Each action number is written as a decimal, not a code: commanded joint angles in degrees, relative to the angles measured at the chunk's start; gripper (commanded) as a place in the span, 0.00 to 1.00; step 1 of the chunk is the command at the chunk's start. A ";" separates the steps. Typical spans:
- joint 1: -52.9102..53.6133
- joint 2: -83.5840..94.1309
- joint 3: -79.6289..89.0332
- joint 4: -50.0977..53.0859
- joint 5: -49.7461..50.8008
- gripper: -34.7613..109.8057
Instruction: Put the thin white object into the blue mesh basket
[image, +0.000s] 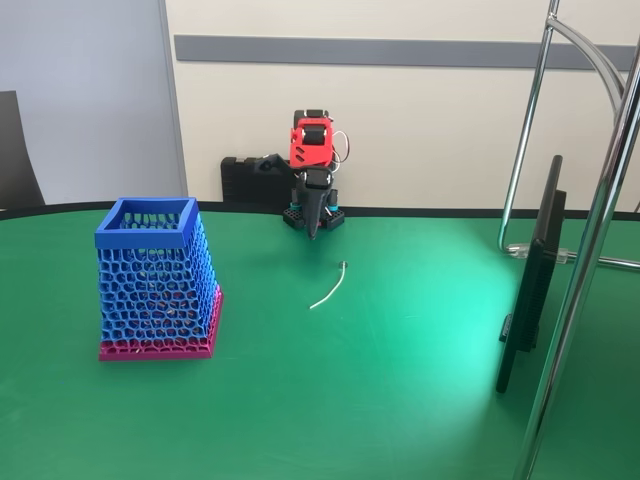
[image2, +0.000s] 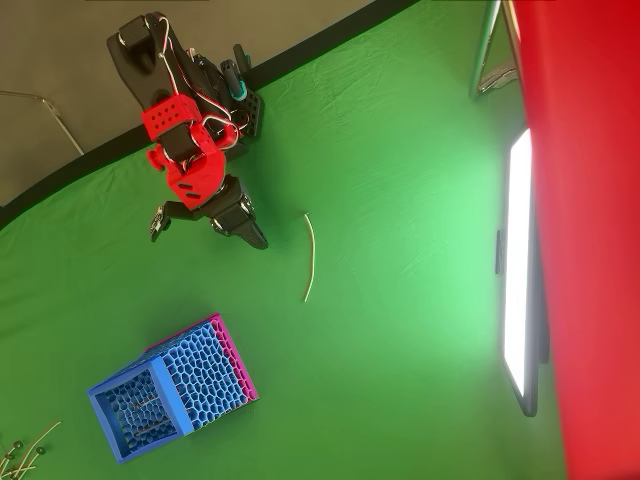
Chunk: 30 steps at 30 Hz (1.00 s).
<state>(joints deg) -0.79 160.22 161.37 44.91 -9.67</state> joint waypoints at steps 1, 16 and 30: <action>0.09 -4.04 -4.75 -1.05 -1.49 0.25; -3.96 -29.71 -24.52 4.39 -10.72 0.33; -9.67 -58.62 -46.93 16.79 -31.64 0.35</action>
<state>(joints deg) -9.23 103.97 117.86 60.64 -39.11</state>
